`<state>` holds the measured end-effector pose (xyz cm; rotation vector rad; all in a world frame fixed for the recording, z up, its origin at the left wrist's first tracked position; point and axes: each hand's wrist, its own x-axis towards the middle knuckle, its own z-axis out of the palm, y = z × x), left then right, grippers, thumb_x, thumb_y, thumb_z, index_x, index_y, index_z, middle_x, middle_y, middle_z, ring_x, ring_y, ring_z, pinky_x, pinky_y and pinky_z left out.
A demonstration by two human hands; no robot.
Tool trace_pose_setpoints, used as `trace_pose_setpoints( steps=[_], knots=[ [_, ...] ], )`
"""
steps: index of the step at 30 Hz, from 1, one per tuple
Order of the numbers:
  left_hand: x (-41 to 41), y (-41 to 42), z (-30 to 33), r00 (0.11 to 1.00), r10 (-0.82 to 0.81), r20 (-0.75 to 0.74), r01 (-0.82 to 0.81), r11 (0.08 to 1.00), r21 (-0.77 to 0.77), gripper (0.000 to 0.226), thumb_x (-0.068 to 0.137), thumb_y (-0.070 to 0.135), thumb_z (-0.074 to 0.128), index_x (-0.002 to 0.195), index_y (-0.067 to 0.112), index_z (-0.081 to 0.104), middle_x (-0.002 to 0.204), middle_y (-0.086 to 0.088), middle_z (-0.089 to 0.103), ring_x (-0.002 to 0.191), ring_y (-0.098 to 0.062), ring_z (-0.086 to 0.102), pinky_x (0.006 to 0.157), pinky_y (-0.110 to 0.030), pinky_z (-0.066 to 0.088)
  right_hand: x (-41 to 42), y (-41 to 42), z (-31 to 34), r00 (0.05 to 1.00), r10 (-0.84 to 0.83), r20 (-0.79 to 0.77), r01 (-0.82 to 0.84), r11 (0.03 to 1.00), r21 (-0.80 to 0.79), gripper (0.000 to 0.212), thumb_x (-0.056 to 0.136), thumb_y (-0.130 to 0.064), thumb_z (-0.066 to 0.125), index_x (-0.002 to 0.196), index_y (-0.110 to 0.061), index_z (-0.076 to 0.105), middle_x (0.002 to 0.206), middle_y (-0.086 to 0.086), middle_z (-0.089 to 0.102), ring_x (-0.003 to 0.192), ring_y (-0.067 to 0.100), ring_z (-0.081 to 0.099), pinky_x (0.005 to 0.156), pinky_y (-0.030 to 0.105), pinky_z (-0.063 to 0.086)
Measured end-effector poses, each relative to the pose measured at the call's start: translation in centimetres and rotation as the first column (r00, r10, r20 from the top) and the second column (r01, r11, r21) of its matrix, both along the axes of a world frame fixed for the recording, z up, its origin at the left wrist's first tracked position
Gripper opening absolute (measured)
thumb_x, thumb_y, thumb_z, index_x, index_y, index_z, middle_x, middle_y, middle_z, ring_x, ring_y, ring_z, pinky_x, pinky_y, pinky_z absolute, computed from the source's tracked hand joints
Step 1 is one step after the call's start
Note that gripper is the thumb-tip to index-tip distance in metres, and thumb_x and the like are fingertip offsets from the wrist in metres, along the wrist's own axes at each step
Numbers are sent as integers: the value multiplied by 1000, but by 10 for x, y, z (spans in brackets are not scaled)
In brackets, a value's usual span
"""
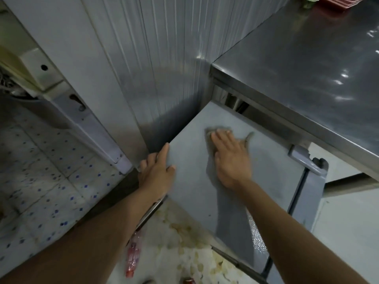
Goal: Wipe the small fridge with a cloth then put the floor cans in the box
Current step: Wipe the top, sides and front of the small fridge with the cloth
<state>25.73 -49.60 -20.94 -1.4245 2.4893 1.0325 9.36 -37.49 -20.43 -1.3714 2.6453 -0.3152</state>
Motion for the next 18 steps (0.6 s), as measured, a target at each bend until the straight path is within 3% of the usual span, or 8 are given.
trace_pose_setpoints(
  steps=[2, 4, 7, 9, 13, 18],
  knots=[
    [4, -1, 7, 999, 4, -43, -2, 998, 55, 64, 95, 25, 41, 147, 37, 5, 151, -2, 18, 132, -30, 19, 107, -43, 24, 48, 16, 6, 985, 172, 33, -172, 985, -9, 55, 93, -28, 28, 148, -24, 26, 156, -5, 22, 146, 19, 10, 117, 39, 8],
    [13, 0, 11, 994, 21, -105, -13, 997, 82, 65, 95, 14, 41, 148, 31, 8, 152, -2, 19, 134, -28, 20, 109, -41, 23, 80, 31, 12, 959, 279, 50, -278, 960, -20, 55, 90, -31, 26, 144, -21, 37, 151, -3, 34, 143, 24, 23, 115, 45, 20],
    [30, 4, 11, 975, 79, -209, -46, 986, 158, 65, 93, 1, 40, 148, 24, 14, 152, -3, 20, 135, -26, 21, 112, -39, 24, 68, 33, 16, 931, 361, 56, -359, 932, -42, 52, 90, -30, 32, 140, -21, 44, 147, 0, 41, 139, 24, 31, 113, 48, 23],
    [36, 4, 9, 959, 98, -266, -44, 978, 201, 65, 92, -2, 40, 147, 24, 18, 151, -3, 21, 135, -24, 23, 113, -38, 25, 40, 19, 13, 958, 283, 45, -282, 959, -20, 51, 94, -27, 33, 145, -24, 34, 153, -2, 30, 144, 18, 18, 118, 45, 13],
    [38, 1, 4, 941, 129, -312, -49, 967, 252, 66, 90, -5, 38, 146, 26, 21, 149, -3, 23, 134, -23, 28, 114, -40, 26, 15, -19, 3, 999, -52, 11, 52, 998, 24, 52, 98, -25, 30, 149, -24, 19, 158, -3, 12, 146, 17, 3, 118, 40, 4],
    [52, -8, 3, 911, 231, -343, -89, 919, 384, 61, 89, -6, 37, 140, 29, 34, 143, -6, 38, 129, -26, 38, 109, -45, 34, 106, 11, -1, 998, 59, 0, -59, 997, -57, 56, 91, -26, 33, 146, -22, 30, 155, -2, 24, 145, 22, 14, 114, 38, 9]
  ],
)
